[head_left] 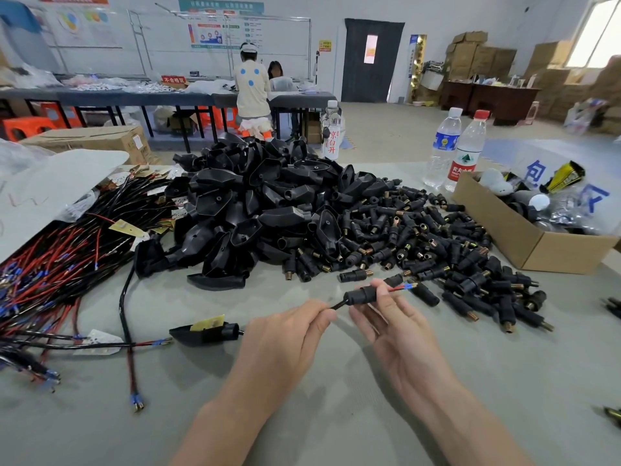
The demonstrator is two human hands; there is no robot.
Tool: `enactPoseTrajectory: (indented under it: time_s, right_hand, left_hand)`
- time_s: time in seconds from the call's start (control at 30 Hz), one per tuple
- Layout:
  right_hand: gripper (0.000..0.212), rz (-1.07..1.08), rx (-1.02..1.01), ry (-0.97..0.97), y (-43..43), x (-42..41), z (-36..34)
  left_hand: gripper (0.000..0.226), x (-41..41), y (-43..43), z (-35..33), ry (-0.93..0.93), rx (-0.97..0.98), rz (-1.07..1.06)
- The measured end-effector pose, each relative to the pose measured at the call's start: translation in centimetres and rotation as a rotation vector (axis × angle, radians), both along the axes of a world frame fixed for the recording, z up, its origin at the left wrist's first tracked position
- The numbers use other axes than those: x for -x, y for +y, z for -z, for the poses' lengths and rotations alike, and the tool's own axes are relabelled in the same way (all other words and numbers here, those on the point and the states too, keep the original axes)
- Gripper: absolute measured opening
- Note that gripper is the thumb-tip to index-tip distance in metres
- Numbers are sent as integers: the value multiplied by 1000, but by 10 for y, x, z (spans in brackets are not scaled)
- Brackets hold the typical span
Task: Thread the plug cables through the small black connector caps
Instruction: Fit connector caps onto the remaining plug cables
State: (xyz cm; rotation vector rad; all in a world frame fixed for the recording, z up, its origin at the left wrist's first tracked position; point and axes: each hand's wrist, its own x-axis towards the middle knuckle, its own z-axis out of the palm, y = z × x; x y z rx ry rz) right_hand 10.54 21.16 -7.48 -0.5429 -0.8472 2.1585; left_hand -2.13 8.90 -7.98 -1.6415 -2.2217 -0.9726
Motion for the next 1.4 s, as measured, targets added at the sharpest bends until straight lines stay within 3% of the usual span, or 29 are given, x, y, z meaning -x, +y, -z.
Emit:
enactPoseTrajectory:
  time_s: [0.17, 0.27, 0.43, 0.7, 0.87, 0.97, 1.07, 1.17, 1.33, 1.4]
  right_hand:
    - [37, -126, -12, 8, -2, 1, 1]
    - [40, -89, -56, -24, -1, 0, 2]
    - [31, 5, -67, -49, 4, -1, 1]
    - [25, -52, -27, -21, -5, 5, 2]
    - [22, -94, -105, -71, -8, 5, 4]
    - [22, 20, -215, -130, -2, 1, 1]
    - [20, 200, -177, -105, 18, -12, -4]
    - [19, 276, -120, -75, 30, -23, -5]
    - [28, -56, -343, -267, 2, -4, 12]
    - [24, -75, -360, -281, -5, 2, 12]
  left_hand:
    - [50, 4, 1, 4, -10, 97, 43]
    - [34, 3, 0, -1, -59, 47, 34]
    - [20, 4, -2, -4, -16, 63, 23]
    - [40, -2, 0, -7, -110, 72, 25]
    - [19, -5, 4, -3, 0, 89, 69]
    - [24, 4, 2, -2, 87, 63, -4]
    - [33, 14, -1, -3, 171, 65, -37]
    - [30, 15, -1, -5, 95, 127, -34]
    - [32, 8, -1, 5, -56, 122, -4]
    - [36, 7, 0, 8, -120, 121, 47]
